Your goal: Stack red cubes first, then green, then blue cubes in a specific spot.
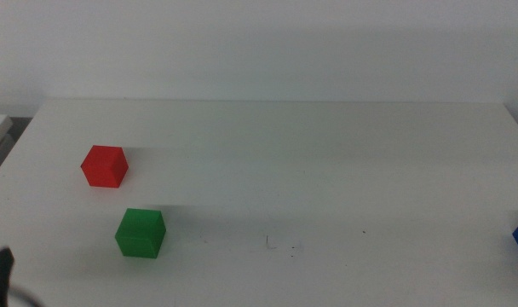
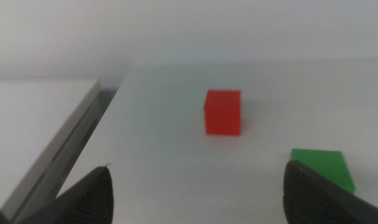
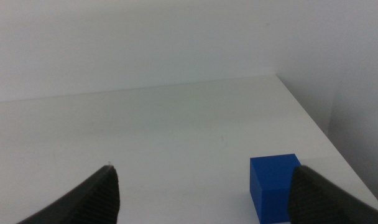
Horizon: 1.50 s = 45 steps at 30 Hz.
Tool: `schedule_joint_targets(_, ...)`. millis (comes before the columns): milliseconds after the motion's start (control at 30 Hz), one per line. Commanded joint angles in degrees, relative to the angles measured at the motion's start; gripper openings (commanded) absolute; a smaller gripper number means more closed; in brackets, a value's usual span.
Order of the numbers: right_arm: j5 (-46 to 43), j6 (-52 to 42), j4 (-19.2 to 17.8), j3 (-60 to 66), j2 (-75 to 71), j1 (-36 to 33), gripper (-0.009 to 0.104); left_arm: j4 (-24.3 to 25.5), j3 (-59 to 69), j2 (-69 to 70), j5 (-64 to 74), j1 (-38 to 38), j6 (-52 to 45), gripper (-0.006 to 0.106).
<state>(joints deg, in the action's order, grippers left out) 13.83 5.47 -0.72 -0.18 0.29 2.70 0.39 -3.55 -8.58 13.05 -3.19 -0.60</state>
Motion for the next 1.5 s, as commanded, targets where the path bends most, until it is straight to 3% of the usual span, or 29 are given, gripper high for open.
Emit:
schedule_joint_targets(0,-0.5,-0.2,-0.4,0.2,-0.3,0.1,0.085,-1.6,-5.7,-9.1,-0.2,-1.8,1.1,0.094)
schedule_joint_targets(100,-0.5,-0.2,-0.4,0.2,-0.3,0.1,0.085,-4.9,-16.5,-22.9,4.2,-2.6,1.1,0.094)
schedule_joint_targets(433,-0.5,-0.2,-0.4,0.2,-0.3,0.1,0.085,-5.2,-50.2,-58.2,32.9,-2.5,-1.1,0.094)
schedule_joint_targets(700,-0.5,-0.2,-0.4,0.2,-0.3,0.1,0.085,-8.4,-67.5,-80.1,36.4,-2.4,-8.6,0.094)
schedule_joint_targets(933,-0.5,-0.2,-0.4,0.2,-0.3,0.1,0.085,-5.8,-82.3,-96.5,42.1,-0.2,-10.9,0.094)
schedule_joint_targets(1133,-0.5,-0.2,-0.4,0.2,-0.3,0.1,0.085,-4.8,-88.9,-105.2,43.3,1.6,-10.9,0.094)
schedule_joint_targets(1467,-0.5,-0.2,-0.4,0.2,-0.3,0.1,0.085,-6.4,-89.1,-113.5,36.5,1.6,-11.4,0.094)
